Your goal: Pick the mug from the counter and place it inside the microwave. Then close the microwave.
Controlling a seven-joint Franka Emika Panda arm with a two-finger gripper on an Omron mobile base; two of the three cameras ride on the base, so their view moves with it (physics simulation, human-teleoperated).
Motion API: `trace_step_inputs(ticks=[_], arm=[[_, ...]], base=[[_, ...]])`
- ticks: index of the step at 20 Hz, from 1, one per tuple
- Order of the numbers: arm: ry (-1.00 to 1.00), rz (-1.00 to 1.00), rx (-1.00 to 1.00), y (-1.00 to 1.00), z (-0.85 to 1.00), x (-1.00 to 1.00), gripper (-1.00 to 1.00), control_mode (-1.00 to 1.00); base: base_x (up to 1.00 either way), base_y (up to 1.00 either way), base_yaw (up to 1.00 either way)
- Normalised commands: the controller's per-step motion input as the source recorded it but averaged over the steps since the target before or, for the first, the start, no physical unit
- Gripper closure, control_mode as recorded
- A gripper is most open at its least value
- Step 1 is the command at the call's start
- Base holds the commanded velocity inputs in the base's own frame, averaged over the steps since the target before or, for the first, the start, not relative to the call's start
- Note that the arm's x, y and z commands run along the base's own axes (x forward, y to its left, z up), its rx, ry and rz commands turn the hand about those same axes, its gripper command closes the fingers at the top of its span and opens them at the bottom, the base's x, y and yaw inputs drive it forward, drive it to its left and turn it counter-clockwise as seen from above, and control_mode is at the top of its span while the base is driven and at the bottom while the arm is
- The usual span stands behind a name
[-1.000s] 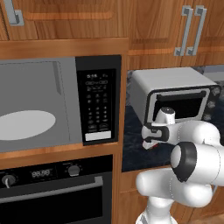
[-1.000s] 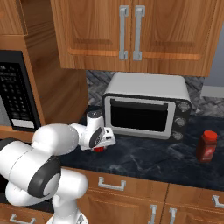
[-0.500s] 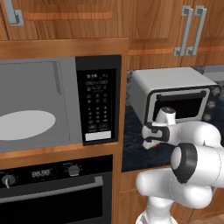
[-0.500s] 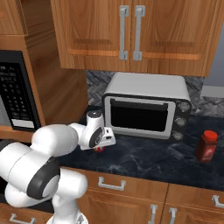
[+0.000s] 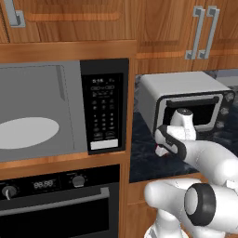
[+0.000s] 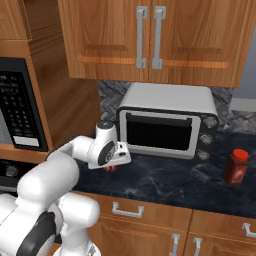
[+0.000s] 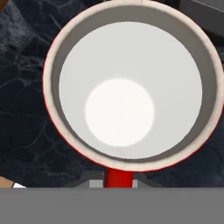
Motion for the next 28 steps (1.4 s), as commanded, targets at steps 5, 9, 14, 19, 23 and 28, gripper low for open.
trace_step_inputs(ticks=[5,9,14,19,23,28], arm=[[0.03,-0.08,0.00,0.00,0.60,-0.07,1.00,-1.00],[0.13,-0.09,0.00,0.04,0.48,-0.26,1.00,-1.00],[0.19,-0.08,0.00,0.16,0.45,-0.24,1.00,-1.00],[0.03,-0.01,0.00,0.20,0.29,-0.41,1.00,-1.00],[-0.07,0.00,0.00,0.12,0.03,-0.36,1.00,-1.00],[-0.17,0.00,0.00,0.12,0.03,-0.42,1.00,-1.00]], base=[[0.00,0.00,0.00],[0.00,0.00,0.00],[0.00,0.00,0.00],[0.00,0.00,0.00],[0.00,0.00,0.00],[0.00,0.00,0.00]])
